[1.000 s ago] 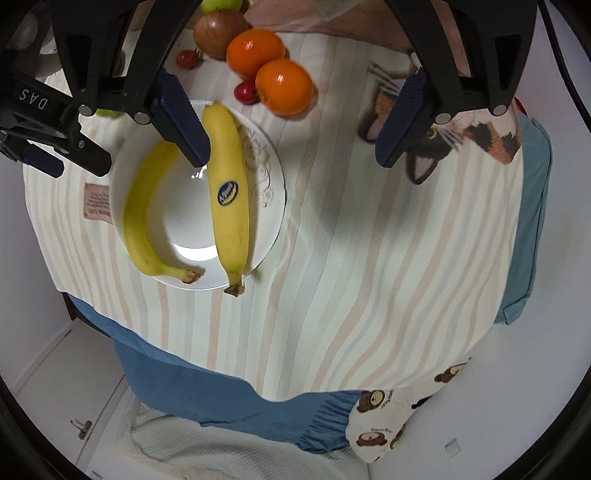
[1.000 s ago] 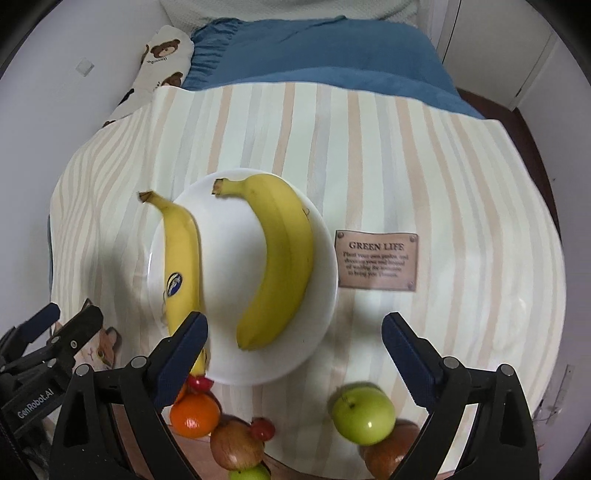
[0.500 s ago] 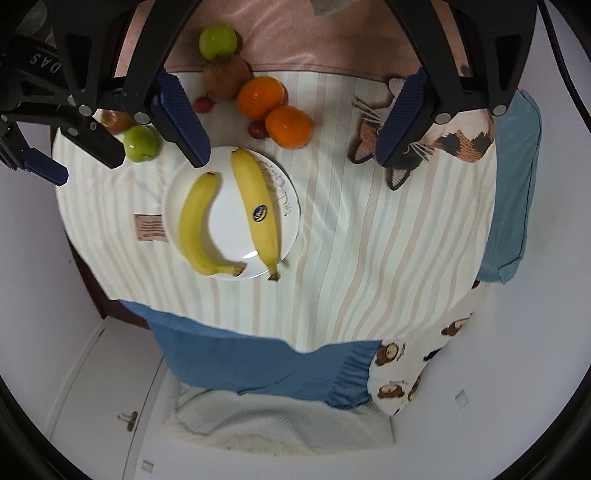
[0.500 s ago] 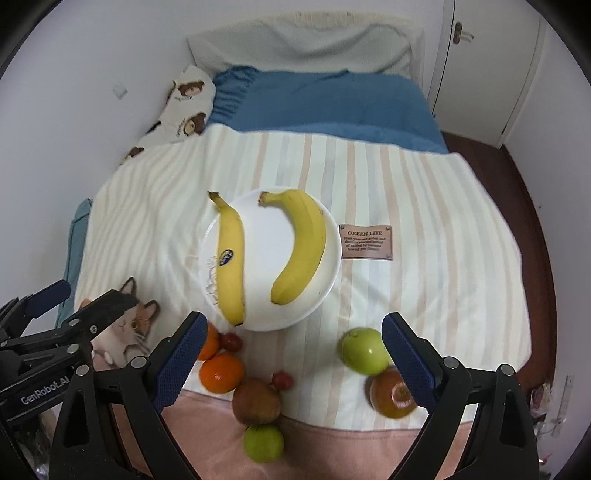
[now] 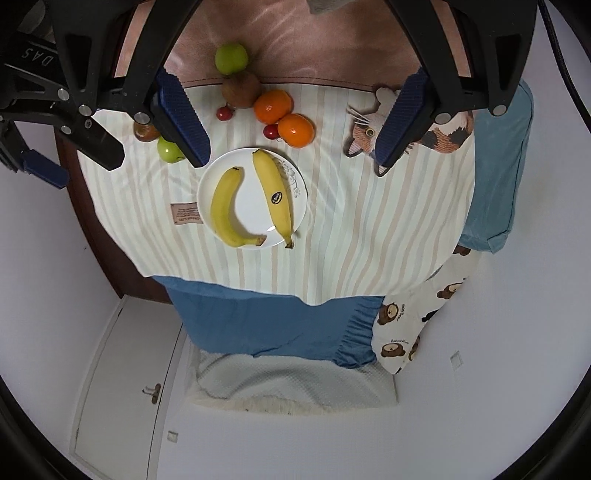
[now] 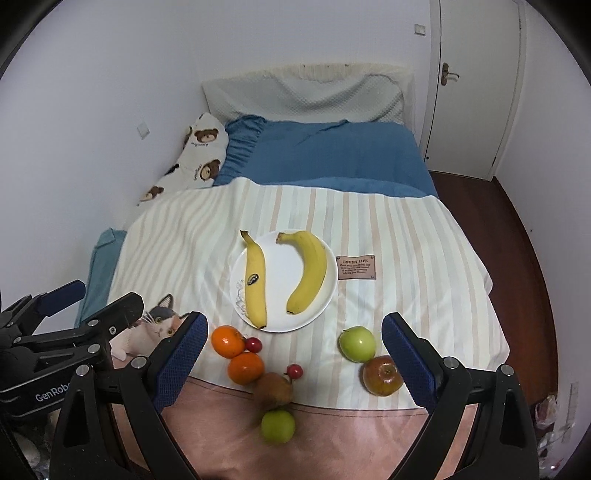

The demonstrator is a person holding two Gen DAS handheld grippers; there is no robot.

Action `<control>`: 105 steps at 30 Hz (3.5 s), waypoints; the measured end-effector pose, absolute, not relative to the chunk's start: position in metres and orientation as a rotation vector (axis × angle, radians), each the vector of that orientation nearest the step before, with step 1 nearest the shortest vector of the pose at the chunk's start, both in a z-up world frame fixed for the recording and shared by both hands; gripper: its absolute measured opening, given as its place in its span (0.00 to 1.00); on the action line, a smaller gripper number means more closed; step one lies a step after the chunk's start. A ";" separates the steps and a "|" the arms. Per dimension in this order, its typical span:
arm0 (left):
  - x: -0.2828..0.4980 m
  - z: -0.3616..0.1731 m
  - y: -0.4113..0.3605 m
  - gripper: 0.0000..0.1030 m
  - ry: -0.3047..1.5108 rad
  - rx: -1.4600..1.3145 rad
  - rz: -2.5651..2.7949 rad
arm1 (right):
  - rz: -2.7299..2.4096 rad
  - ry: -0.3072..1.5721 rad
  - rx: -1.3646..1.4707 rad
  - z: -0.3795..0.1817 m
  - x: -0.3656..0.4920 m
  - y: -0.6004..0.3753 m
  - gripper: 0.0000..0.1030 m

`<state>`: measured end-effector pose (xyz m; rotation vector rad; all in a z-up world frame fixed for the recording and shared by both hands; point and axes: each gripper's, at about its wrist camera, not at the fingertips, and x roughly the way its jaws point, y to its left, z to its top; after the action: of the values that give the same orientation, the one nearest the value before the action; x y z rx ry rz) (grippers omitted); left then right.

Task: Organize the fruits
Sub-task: 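Lift both tools up away from the plate, then grasp the brown apple with the right tool while the left tool grasps an orange, then lower the orange and brown apple onto the plate and open both tools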

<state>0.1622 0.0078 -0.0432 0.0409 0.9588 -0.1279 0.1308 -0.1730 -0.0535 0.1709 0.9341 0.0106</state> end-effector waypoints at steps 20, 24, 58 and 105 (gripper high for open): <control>0.187 -0.236 0.033 0.89 1.347 0.250 -0.060 | 0.110 1.396 0.473 -0.281 0.143 -0.166 0.75; 0.188 -0.271 0.045 0.89 1.412 0.267 -0.049 | 0.135 1.467 0.467 -0.330 0.160 -0.145 0.75; 0.226 -0.343 -0.035 0.86 1.673 0.057 -0.363 | -0.044 1.450 0.440 -0.318 0.127 -0.209 0.65; 0.140 -0.268 -0.045 0.61 1.435 0.201 -0.279 | 0.010 1.404 0.388 -0.302 0.123 -0.184 0.65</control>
<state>0.1400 -0.0449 -0.2683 0.2006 1.4347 -0.2788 0.1229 -0.1844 -0.3015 0.3878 1.4038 0.0099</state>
